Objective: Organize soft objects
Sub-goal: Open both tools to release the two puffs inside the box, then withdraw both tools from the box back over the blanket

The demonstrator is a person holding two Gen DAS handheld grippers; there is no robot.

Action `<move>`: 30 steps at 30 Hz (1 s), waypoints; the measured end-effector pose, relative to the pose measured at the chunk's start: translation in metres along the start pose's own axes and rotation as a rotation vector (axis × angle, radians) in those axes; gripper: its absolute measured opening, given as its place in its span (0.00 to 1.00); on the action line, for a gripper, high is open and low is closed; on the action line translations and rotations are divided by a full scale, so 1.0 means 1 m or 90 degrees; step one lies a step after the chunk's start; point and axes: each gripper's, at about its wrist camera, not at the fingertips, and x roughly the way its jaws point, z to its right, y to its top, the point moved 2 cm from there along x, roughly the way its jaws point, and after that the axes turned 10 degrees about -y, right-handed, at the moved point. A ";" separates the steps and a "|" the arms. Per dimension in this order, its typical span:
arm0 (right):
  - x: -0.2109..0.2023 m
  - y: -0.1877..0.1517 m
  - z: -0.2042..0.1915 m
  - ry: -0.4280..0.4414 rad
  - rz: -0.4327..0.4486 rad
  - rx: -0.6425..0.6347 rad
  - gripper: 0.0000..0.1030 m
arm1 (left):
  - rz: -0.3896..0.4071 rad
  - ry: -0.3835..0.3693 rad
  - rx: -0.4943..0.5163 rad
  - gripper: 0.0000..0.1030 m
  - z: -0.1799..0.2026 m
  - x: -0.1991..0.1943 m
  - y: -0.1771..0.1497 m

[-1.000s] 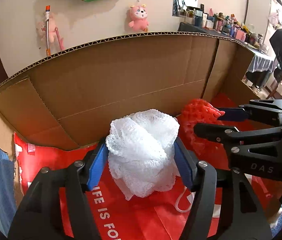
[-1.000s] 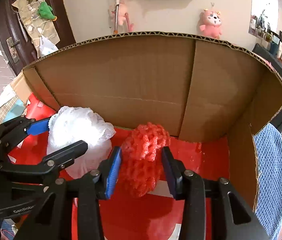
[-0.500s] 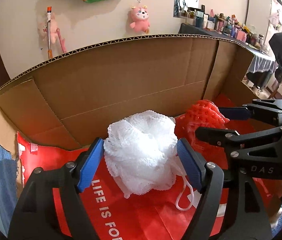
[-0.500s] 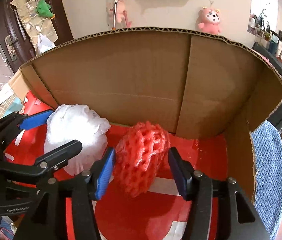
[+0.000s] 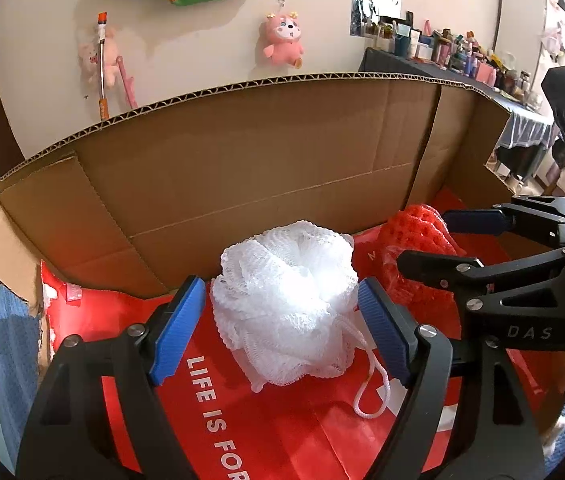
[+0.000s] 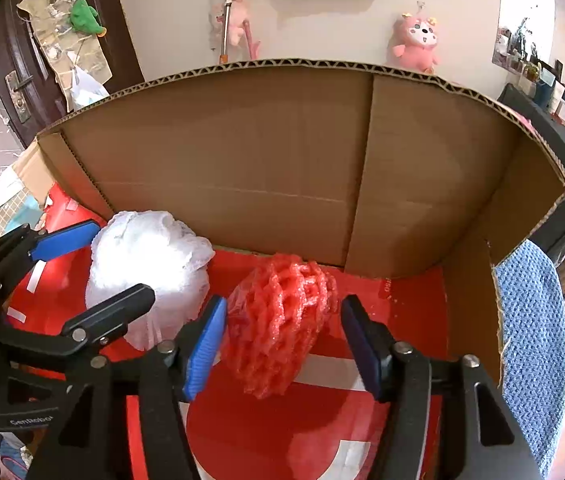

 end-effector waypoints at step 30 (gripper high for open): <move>-0.153 -0.016 -0.014 -0.069 0.190 0.015 0.97 | 0.230 0.044 -0.035 1.00 0.015 -0.171 -0.007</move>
